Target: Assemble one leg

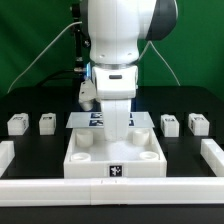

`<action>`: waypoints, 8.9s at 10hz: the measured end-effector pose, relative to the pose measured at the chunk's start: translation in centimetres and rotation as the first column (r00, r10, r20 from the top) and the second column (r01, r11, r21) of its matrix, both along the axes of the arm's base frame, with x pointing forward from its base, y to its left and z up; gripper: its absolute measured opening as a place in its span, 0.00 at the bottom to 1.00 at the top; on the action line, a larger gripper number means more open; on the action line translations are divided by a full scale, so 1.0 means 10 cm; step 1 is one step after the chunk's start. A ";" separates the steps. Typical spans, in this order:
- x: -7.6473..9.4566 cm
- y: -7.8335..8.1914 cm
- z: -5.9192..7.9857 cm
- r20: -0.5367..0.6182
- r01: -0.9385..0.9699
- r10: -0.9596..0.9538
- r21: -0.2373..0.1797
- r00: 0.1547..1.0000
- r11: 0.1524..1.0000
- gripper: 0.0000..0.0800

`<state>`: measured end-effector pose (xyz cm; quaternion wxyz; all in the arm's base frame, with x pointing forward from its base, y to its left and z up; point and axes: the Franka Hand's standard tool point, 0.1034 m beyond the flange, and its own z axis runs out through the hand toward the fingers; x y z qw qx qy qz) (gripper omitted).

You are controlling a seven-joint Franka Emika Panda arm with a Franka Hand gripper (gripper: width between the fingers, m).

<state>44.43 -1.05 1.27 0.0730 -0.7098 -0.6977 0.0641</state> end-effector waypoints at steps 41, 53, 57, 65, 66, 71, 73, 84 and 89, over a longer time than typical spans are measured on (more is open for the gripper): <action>0.17 0.84 0.50 0.115 0.921 -0.914 -0.046 0.389 0.386 0.81; 0.12 1.69 0.46 0.120 0.988 -0.984 -0.091 0.134 0.123 0.81; -0.03 1.63 0.40 0.118 0.905 -0.977 -0.409 0.179 0.117 0.81; -0.15 1.81 0.29 0.116 0.797 -0.968 -0.593 0.224 0.113 0.81; -0.16 1.82 0.28 0.116 0.797 -0.968 -0.593 0.224 0.113 0.81; -0.29 2.01 0.19 0.131 0.799 -0.967 -0.593 0.221 0.103 0.81; -0.37 1.97 0.21 0.128 0.738 -0.962 -0.668 0.242 0.097 0.81; -0.48 1.92 -0.01 0.100 0.559 -0.956 -0.826 0.278 0.076 0.81; -0.49 1.91 -0.04 0.101 0.557 -0.956 -0.827 0.276 0.073 0.66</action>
Offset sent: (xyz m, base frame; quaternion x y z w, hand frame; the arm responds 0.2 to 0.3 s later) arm 0.0202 0.0330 -0.0015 0.0111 0.0026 -0.0083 0.9999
